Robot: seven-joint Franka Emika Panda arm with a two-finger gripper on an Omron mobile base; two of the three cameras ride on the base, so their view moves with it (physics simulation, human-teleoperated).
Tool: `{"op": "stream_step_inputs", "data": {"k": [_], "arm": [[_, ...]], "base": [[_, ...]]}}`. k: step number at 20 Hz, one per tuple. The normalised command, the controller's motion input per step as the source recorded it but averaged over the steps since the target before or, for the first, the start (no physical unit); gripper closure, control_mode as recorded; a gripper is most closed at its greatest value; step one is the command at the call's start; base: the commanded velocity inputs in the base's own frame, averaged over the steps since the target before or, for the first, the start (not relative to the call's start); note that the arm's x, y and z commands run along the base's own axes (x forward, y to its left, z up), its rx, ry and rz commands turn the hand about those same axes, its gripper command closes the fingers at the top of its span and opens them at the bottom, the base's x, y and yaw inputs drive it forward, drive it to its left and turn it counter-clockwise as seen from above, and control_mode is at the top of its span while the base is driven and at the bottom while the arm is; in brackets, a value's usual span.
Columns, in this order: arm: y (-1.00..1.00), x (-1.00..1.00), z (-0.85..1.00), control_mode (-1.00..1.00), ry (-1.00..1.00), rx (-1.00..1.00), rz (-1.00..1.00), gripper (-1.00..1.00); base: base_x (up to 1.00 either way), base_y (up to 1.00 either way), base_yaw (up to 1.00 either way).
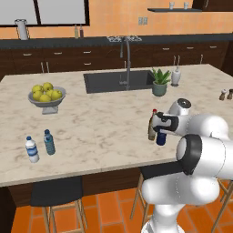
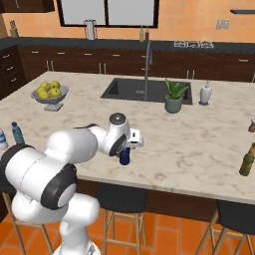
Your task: Move the plastic bottles in the middle to the plastics group, and the glass bottles in the middle to the glass group.
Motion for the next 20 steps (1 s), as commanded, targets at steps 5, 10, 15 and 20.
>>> {"op": "stream_step_inputs", "data": {"k": [5,10,15,20], "arm": [[0.0,0.05,-0.07,-1.0,0.0,0.01,0.05,-1.0],[0.0,0.0,-0.09,-1.0,0.0,0.0,0.01,-1.0],[0.0,0.03,-0.04,-1.0,0.0,0.0,0.0,-1.0],[0.03,0.08,-0.08,-1.0,0.0,0.0,0.0,1.0]], "base": [[0.0,0.0,0.0],[0.0,0.0,0.0],[0.0,0.0,0.0],[0.0,0.0,0.0]]}}
